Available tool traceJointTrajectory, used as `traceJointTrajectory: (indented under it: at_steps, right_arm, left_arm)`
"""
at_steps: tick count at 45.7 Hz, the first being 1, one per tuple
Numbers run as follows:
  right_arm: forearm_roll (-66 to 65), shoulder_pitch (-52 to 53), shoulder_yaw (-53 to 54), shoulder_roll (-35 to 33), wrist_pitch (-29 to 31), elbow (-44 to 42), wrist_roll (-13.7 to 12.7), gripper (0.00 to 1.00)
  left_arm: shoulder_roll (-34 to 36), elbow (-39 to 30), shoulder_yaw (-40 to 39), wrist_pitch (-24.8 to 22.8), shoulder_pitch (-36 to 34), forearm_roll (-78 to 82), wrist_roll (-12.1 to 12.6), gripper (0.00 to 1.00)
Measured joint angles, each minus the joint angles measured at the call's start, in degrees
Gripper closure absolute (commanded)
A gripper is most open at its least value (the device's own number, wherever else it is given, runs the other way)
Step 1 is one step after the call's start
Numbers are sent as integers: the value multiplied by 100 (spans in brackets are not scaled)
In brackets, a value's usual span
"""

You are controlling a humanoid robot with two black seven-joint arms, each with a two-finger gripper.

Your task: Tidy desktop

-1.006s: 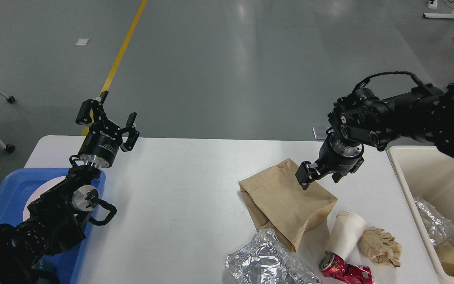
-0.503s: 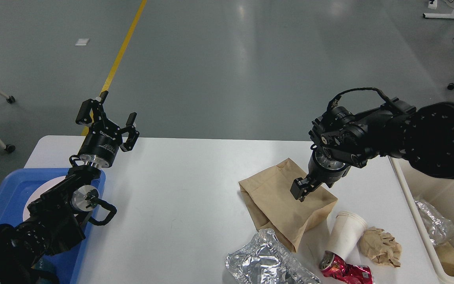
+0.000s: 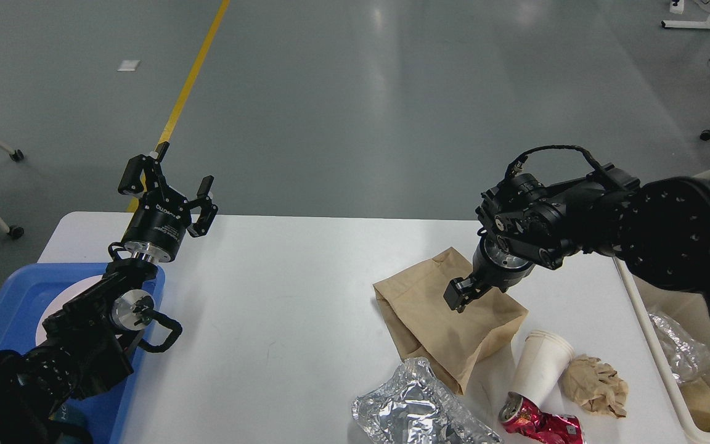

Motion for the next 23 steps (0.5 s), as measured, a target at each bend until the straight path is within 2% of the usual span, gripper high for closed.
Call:
traceJointTrajectory:
  at_steps: [10,23]
  right_arm:
    - [578,-203,-16,50,-485,-1,-7,14]
    - [637,-275,-99,-16,-598,7,-7,11]
  left_arm:
    - [-1,0,0,0,0,0,0,3]
    - [-3,0,0,0,0,-3,0,3]
